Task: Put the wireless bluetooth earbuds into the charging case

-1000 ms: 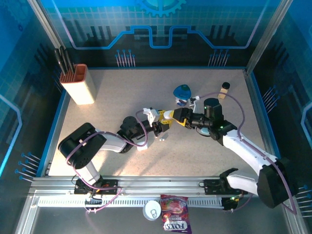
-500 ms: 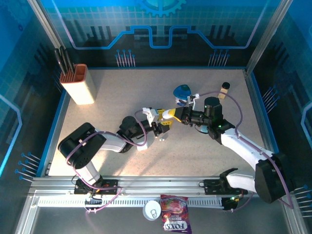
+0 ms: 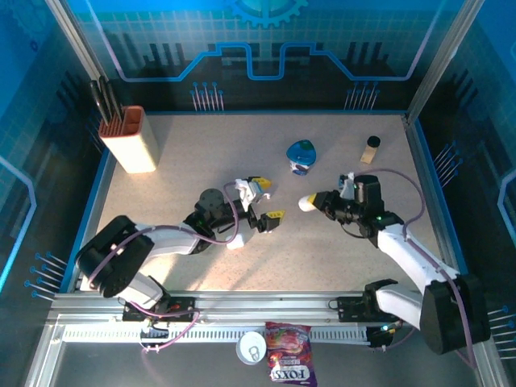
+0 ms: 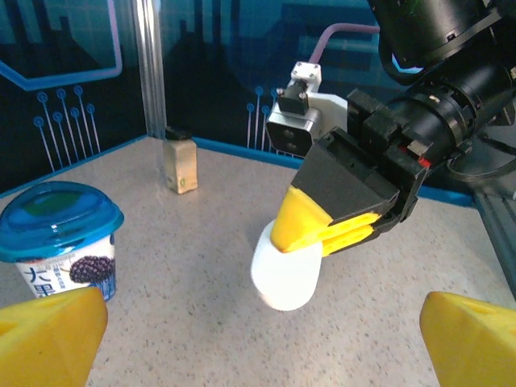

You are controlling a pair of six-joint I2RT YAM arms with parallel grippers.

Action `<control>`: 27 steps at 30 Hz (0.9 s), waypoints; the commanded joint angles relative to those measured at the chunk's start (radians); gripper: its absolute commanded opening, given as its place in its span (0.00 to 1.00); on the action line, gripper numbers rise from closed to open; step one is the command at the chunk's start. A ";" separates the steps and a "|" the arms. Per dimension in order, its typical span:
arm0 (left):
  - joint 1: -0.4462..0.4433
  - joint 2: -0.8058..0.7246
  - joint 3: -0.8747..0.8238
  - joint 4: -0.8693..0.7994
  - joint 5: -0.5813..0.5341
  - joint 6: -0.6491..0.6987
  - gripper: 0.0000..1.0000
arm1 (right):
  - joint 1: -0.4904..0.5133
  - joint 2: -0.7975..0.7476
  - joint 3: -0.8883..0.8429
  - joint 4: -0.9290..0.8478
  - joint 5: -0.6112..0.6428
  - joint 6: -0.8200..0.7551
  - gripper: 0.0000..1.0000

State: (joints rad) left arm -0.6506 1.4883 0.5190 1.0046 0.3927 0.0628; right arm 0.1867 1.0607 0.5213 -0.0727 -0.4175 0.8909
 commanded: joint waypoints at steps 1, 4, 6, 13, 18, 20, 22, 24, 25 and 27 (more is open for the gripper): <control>0.005 -0.065 -0.002 -0.260 0.089 0.087 0.99 | -0.075 -0.065 -0.089 -0.167 0.065 -0.074 0.10; 0.001 -0.085 0.029 -0.412 0.184 0.164 0.99 | -0.146 -0.121 -0.166 -0.204 0.056 -0.091 0.10; -0.006 -0.080 0.056 -0.478 0.227 0.217 0.99 | -0.185 -0.145 -0.207 -0.201 0.043 -0.090 0.10; -0.013 -0.041 0.131 -0.592 0.291 0.275 0.99 | -0.248 -0.132 -0.273 -0.187 0.031 -0.118 0.21; -0.013 -0.046 0.130 -0.584 0.225 0.220 0.99 | -0.254 -0.154 -0.239 -0.248 0.069 -0.156 0.51; -0.014 -0.058 0.136 -0.613 0.161 0.181 0.99 | -0.254 -0.189 -0.202 -0.313 0.107 -0.193 0.61; -0.013 -0.076 0.154 -0.688 0.101 0.173 0.99 | -0.253 -0.228 -0.155 -0.391 0.158 -0.240 0.68; -0.013 -0.099 0.163 -0.771 0.049 0.189 0.99 | -0.248 -0.264 -0.112 -0.446 0.191 -0.279 0.72; -0.013 -0.113 0.171 -0.821 0.031 0.206 0.99 | -0.242 -0.277 -0.091 -0.466 0.203 -0.297 0.73; -0.015 -0.142 0.200 -0.950 -0.002 0.258 0.99 | -0.222 -0.290 -0.052 -0.493 0.220 -0.321 0.74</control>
State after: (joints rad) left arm -0.6594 1.4036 0.6636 0.2501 0.4717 0.2710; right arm -0.0525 0.7937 0.4046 -0.4652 -0.2592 0.6468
